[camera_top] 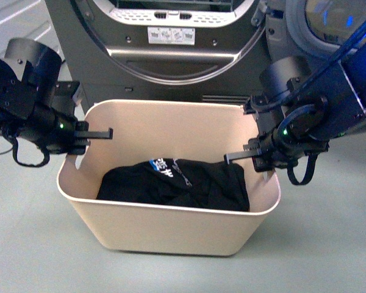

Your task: Move hamper under clothes hanger

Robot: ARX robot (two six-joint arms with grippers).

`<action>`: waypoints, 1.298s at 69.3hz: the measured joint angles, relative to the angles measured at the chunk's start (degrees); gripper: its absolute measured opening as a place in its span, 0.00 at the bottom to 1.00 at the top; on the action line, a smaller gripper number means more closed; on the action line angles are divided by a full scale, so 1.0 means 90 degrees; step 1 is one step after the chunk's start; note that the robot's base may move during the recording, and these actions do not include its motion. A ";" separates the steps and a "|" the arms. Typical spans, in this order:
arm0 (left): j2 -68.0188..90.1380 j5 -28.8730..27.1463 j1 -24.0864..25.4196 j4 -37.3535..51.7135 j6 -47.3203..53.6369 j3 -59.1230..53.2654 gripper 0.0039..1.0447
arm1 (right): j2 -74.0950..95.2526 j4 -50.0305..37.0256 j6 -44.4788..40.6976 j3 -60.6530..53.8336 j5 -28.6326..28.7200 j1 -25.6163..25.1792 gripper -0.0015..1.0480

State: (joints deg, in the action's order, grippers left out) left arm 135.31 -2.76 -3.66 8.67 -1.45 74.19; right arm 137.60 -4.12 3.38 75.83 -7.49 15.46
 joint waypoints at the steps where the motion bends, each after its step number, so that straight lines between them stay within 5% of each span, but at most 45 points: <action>1: 0.0000 0.0000 0.0000 0.0000 0.0000 0.0000 0.04 | 0.0000 0.0000 0.0000 0.0000 0.0000 0.0000 0.03; 90: 0.0000 0.0000 0.0010 0.0002 0.0002 -0.0017 0.04 | -0.0041 -0.0007 -0.0034 -0.0010 0.0000 0.0027 0.03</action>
State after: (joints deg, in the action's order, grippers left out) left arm 135.31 -2.76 -3.57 8.69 -1.43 74.04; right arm 137.23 -4.19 3.07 75.75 -7.49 15.70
